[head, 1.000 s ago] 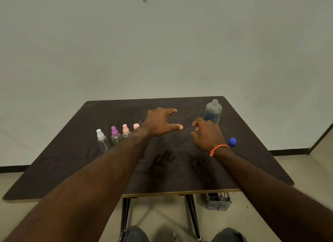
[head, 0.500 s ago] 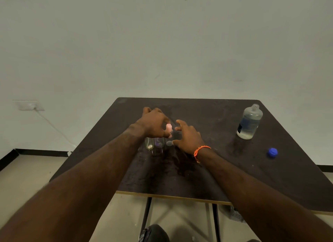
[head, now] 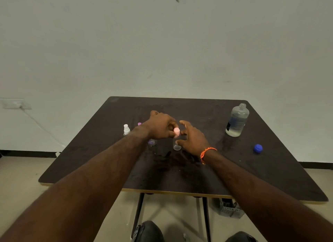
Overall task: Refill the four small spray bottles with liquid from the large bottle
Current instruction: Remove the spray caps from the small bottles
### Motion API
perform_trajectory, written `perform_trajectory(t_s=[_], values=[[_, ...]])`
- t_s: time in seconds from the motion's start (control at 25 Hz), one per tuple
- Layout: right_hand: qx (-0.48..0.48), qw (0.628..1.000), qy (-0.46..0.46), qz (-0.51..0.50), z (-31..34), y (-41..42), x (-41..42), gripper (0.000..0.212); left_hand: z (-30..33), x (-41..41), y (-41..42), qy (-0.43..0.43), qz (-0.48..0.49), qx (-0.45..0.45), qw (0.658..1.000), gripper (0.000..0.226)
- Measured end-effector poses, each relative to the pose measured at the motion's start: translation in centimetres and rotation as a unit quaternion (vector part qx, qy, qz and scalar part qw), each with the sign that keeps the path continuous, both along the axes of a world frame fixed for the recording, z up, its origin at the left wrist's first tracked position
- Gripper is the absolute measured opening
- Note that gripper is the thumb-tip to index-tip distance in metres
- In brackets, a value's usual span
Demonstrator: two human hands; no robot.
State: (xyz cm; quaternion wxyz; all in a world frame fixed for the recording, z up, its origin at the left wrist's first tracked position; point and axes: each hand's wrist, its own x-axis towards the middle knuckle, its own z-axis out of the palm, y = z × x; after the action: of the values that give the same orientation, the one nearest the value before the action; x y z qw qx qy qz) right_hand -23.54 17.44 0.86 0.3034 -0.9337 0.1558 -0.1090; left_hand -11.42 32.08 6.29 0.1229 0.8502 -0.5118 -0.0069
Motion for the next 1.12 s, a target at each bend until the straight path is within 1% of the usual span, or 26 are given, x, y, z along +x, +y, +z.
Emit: perform_trajectory(t_s=[0.16, 0.28, 0.4, 0.52, 0.6, 0.64, 0.68, 0.76, 0.84, 0.92, 1.04, 1.12], values=[[0.007, 1.0, 0.009, -0.008, 0.2, -1.5, -4.1, 0.093, -0.8, -3.2, -1.6, 0.036, -0.036, -0.012, 0.999, 0.024], [0.031, 0.999, 0.001, -0.019, 0.3, -1.7, -6.3, 0.093, -1.9, -4.7, -2.3, 0.075, -0.033, -0.038, 0.996, 0.029], [0.053, 0.998, -0.011, -0.023, 0.6, -1.2, -7.3, 0.094, -3.6, -5.2, -2.2, 0.151, -0.009, -0.063, 0.986, 0.035], [0.061, 0.998, 0.002, -0.011, 1.2, -0.8, -7.2, 0.098, -5.3, -5.0, -1.6, 0.25, 0.0, -0.085, 0.965, 0.029], [0.05, 0.998, 0.028, 0.004, 1.5, -1.0, -7.0, 0.1, -6.3, -5.0, -1.1, 0.278, 0.009, -0.102, 0.955, 0.028], [0.04, 0.998, 0.04, 0.011, 1.8, -1.2, -6.9, 0.098, -6.6, -5.2, -0.9, 0.281, 0.013, -0.114, 0.953, 0.031], [0.031, 0.998, 0.047, 0.014, 2.0, -1.4, -6.8, 0.093, -6.9, -5.4, -0.8, 0.283, 0.014, -0.124, 0.951, 0.037], [0.019, 0.999, 0.032, 0.001, 2.8, -1.6, -6.6, 0.076, -7.3, -5.6, -0.8, 0.275, 0.013, -0.132, 0.952, 0.047], [-0.014, 1.0, -0.011, -0.011, 3.5, -1.2, -6.4, 0.051, -7.8, -5.7, -1.0, 0.269, 0.025, -0.135, 0.953, 0.046], [-0.07, 0.997, -0.04, -0.004, 4.1, -0.5, -6.1, 0.028, -8.5, -6.0, -1.2, 0.261, 0.048, -0.143, 0.954, 0.041], [-0.098, 0.995, -0.028, -0.014, 4.4, 0.2, -5.4, 0.02, -9.4, -6.3, -1.5, 0.213, 0.053, -0.158, 0.963, 0.039], [-0.098, 0.995, -0.018, -0.016, 4.5, 0.0, -5.1, 0.017, -9.2, -6.5, -1.9, 0.174, 0.047, -0.158, 0.971, 0.029]])
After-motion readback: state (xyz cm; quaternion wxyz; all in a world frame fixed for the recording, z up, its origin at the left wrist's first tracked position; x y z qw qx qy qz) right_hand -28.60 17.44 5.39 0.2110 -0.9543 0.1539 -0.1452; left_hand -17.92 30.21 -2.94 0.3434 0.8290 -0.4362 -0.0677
